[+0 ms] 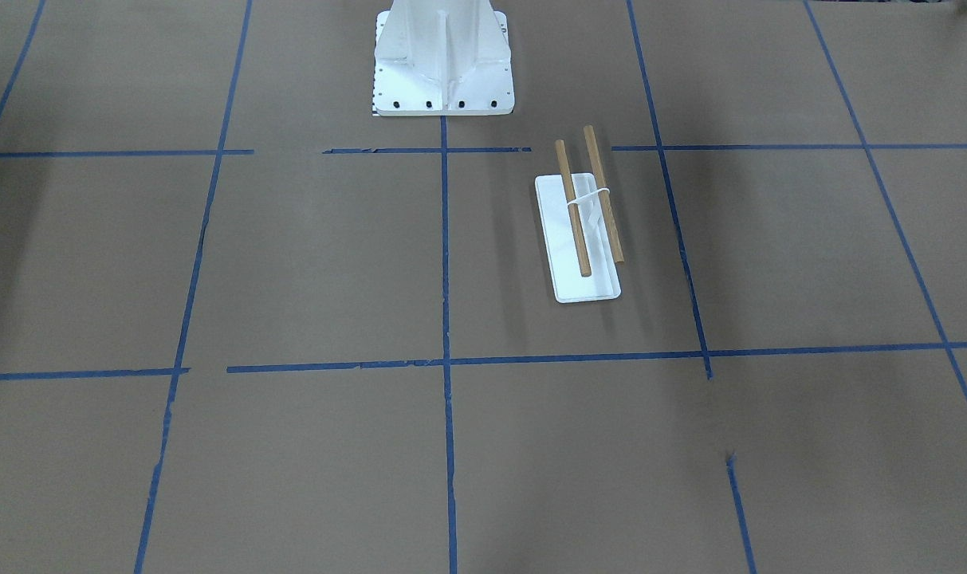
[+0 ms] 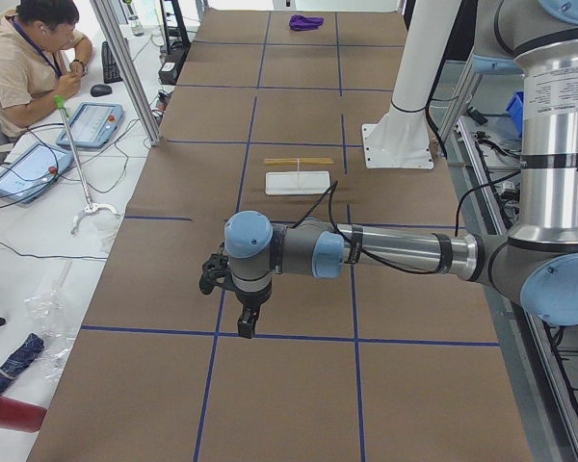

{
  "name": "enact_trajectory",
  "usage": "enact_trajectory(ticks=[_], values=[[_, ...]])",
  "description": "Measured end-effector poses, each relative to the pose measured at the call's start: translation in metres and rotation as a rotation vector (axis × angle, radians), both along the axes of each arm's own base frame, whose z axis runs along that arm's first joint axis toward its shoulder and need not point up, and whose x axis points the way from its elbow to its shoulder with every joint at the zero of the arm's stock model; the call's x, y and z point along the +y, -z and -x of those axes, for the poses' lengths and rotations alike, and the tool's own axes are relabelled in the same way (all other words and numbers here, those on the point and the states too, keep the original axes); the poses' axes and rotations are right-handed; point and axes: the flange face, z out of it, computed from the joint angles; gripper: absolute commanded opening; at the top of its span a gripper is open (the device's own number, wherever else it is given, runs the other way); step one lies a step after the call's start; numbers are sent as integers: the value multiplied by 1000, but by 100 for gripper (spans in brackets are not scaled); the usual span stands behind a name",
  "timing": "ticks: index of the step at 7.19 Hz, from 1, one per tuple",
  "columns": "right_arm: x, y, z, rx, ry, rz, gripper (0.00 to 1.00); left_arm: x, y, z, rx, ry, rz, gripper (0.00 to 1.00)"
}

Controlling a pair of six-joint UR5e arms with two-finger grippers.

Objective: Hang towel on rack

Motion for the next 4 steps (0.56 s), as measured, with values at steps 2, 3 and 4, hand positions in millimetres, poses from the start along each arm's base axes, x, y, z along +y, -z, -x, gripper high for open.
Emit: enact_trajectory(ticks=[2, 3, 4], values=[[0, 0, 2, 0, 4, 0, 100, 0, 1, 0, -1, -1, -4, 100], [-1, 0, 4, 1, 8, -3, 100, 0, 1, 0, -2, -2, -6, 100], [-2, 2, 6, 1, 13, -15, 100, 0, 8, -1, -6, -5, -24, 100]])
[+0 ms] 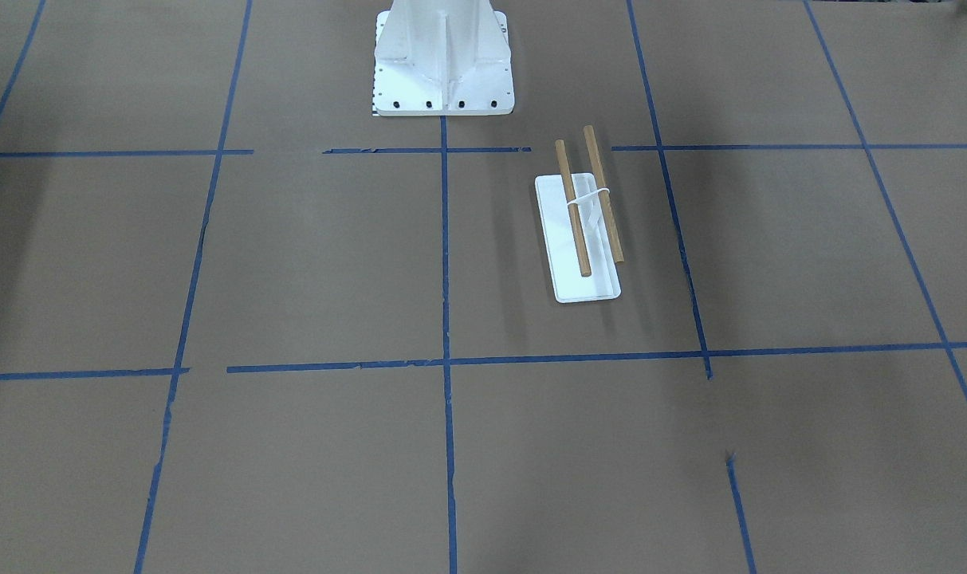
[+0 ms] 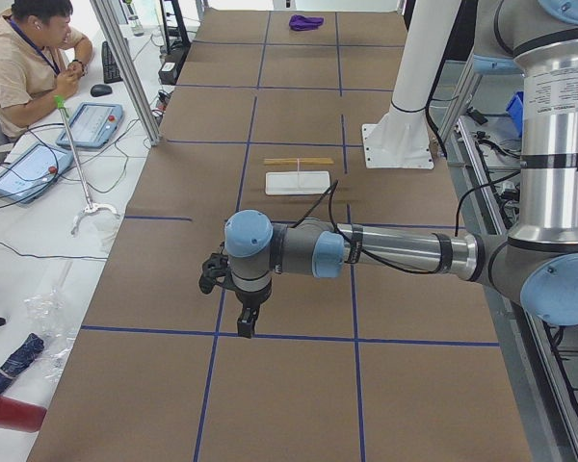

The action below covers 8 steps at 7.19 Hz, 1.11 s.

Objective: Hang towel on rack

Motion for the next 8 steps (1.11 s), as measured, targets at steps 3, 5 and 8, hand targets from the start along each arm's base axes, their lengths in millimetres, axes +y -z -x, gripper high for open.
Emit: enact_trajectory(ticks=[3, 5, 8], values=[[-7, 11, 11, 6, 50, -230, 100, -34, 69, -8, 3, -13, -226, 100], [5, -5, 16, -42, 67, -271, 100, -44, 96, -9, 10, -12, -445, 100], [46, -43, 19, -67, 66, -358, 100, -42, 101, -9, 13, -11, -566, 100]])
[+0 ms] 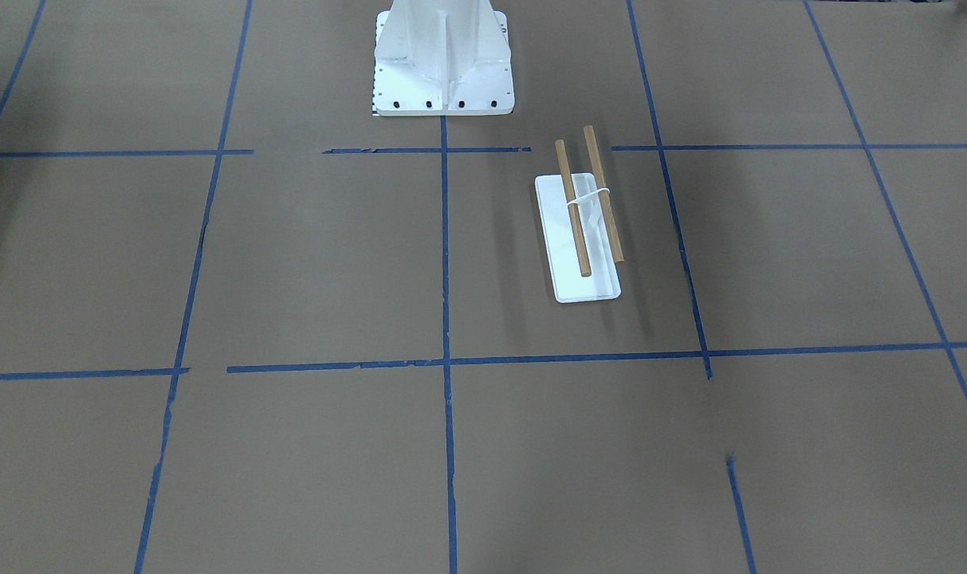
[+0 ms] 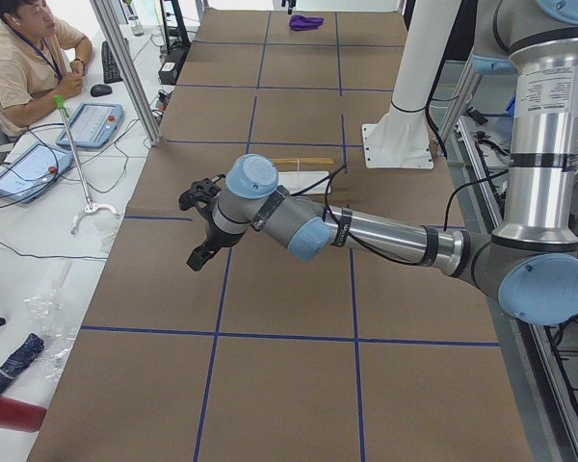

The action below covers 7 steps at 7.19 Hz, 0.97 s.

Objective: Hang towel on rack

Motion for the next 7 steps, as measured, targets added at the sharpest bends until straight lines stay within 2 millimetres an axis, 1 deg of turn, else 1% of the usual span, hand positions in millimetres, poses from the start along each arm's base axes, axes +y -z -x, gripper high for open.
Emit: enact_trajectory(ticks=[1, 2, 3, 4, 5, 6, 7], values=[[14, -12, 3, 11, -8, -8, 100, 0, 0, 0, 0, 0, -5, 100], [33, -40, 0, 68, -14, 10, 99, 0, 0, 0, 0, -1, -8, 100], [49, -78, -5, 151, -3, 18, 78, 0, 1, 0, 0, -1, -11, 100], [64, -114, -9, 198, 22, 18, 75, -1, 2, 0, 0, -1, -15, 100], [78, -140, -11, 219, 44, 12, 76, -2, 4, 0, 0, -1, -18, 100], [94, -162, -12, 232, 71, -1, 76, -3, 5, 0, 0, -1, -20, 100], [108, -178, -13, 239, 93, -13, 75, -4, 5, 0, 0, -1, -21, 100]])
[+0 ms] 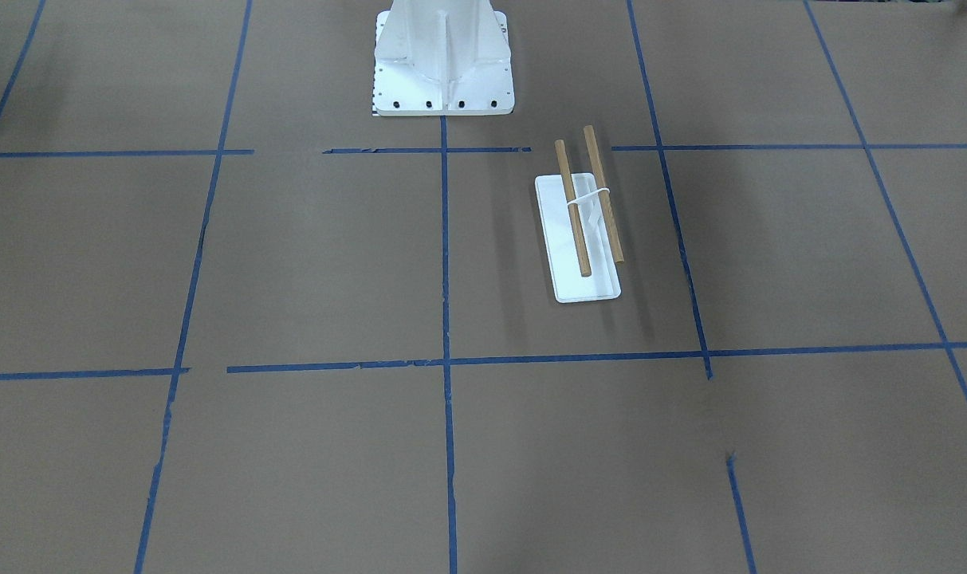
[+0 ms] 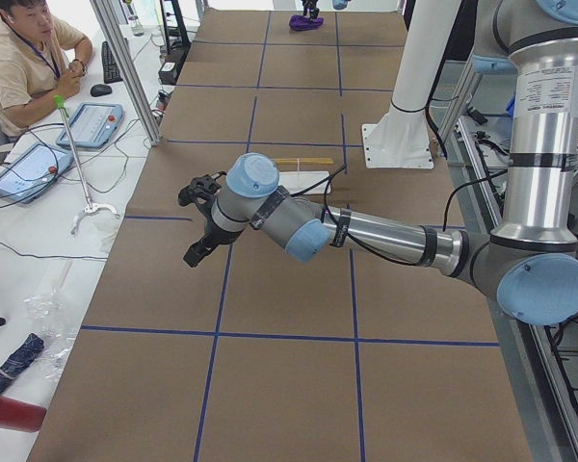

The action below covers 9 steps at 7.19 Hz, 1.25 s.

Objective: Hang towel on rack

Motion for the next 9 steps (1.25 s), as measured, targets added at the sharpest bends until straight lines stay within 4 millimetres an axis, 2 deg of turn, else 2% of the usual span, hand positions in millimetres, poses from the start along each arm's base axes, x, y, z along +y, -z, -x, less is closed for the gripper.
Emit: enact_trajectory(ticks=[1, 3, 5, 9], values=[[12, -8, 0, 3, 16, -6, 75, 0, 1, 0, 0, 0, -1, 100], [27, -16, 2, 2, 50, -10, 61, 0, 2, 0, 0, 0, -3, 100], [24, -15, 9, -1, 71, -11, 59, 0, 1, 0, 0, 0, -2, 100], [22, -18, 11, -7, -13, 57, 55, 3, -3, 0, 1, -1, 7, 100]])
